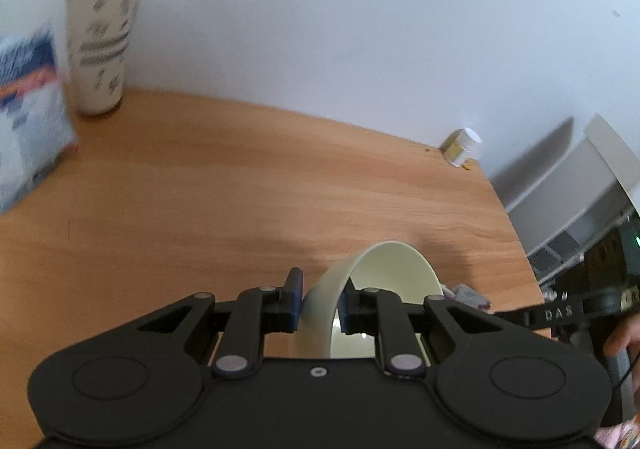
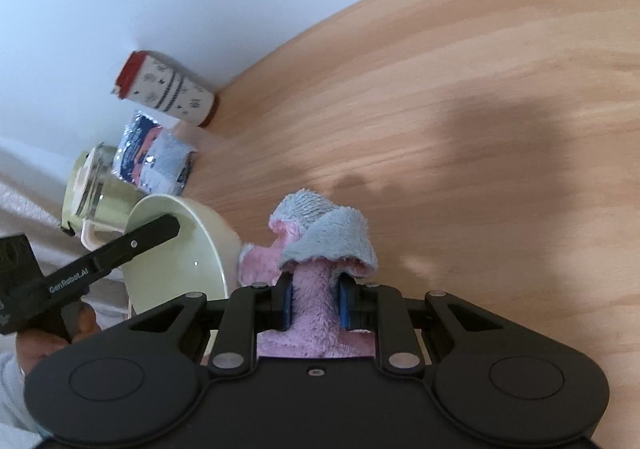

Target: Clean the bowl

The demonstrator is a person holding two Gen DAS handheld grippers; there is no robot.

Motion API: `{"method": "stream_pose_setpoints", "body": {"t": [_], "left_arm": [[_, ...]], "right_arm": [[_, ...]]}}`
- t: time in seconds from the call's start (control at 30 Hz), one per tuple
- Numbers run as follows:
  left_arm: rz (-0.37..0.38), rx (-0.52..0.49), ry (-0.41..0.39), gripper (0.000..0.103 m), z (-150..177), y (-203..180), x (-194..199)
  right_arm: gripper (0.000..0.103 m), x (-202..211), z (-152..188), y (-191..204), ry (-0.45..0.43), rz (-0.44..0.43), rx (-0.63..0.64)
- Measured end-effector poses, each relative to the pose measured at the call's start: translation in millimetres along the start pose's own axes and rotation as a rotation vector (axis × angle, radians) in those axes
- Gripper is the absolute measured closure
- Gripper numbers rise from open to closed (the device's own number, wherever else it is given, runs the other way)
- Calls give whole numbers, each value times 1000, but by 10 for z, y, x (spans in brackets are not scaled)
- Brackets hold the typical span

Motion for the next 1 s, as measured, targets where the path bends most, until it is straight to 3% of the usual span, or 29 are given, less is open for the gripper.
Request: {"method": "stream_pose_setpoints", "body": {"t": [0.57, 1.0], "left_arm": [[-45, 83, 50, 88, 188, 354, -104], [-56, 57, 114, 92, 294, 524, -54]], "right_arm": [[79, -74, 84, 31, 52, 32, -12], [79, -156, 144, 111, 69, 54, 8]]}}
Point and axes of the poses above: each gripper's, at about its wrist camera, not at the fingertips, and x roughly against the way its jaws point, y to its left, z to its underside, the point moved 8 cm from there along -x, roughly the way its jaws point, and after that the axes turned 3 degrees about y, right-handed, at the moved point
